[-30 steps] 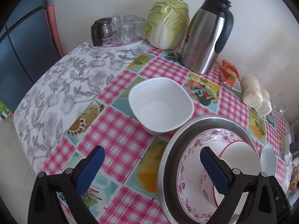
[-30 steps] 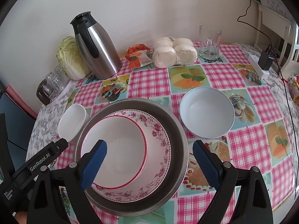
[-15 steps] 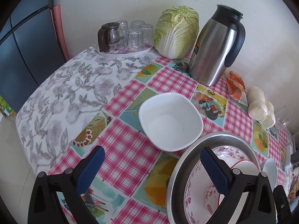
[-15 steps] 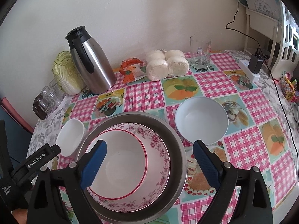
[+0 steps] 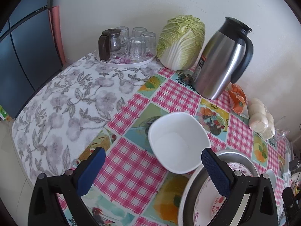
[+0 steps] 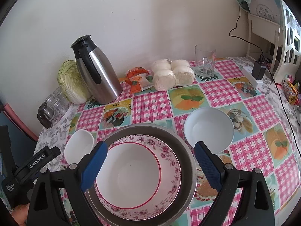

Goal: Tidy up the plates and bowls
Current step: 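Move both open tools toward the white square bowl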

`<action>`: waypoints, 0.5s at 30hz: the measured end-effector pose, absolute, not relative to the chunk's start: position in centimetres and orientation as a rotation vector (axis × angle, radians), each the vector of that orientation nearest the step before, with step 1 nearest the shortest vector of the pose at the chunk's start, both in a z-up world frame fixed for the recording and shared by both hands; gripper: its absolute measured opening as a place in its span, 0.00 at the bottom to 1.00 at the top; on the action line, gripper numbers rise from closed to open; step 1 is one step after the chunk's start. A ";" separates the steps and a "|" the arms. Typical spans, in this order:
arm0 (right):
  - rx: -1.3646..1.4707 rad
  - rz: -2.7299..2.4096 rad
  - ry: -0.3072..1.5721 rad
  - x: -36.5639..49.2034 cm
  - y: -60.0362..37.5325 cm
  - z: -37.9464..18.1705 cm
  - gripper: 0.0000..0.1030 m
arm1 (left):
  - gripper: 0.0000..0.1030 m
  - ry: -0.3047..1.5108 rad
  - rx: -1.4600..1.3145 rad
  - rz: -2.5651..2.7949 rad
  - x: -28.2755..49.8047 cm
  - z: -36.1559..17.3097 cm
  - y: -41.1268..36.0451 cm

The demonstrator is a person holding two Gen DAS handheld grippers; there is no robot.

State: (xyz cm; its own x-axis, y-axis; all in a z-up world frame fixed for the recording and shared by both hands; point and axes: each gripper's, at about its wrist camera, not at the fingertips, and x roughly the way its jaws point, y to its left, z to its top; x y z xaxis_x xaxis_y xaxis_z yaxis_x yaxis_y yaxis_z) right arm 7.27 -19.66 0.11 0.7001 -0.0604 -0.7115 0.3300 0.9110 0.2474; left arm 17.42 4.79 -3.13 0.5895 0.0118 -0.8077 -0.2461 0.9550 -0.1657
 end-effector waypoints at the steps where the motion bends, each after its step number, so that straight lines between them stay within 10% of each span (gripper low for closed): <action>1: 0.380 -0.230 0.773 7.5 -19.6 0.2 0.91 | 1.00 0.928 -0.287 0.154 17.5 -3.1 5.2; 15: 0.301 -0.177 0.912 13.0 -16.3 1.3 0.91 | 1.00 0.913 -0.418 0.110 19.4 -4.0 9.7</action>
State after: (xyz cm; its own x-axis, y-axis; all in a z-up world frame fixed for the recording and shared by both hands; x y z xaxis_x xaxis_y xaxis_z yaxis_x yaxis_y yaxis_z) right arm 13.01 -16.33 1.29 0.6014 -0.0231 -0.7986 0.2768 0.9437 0.1812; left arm 19.43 9.72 -3.99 0.6122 -0.0833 -0.7863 -0.2669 0.9143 -0.3047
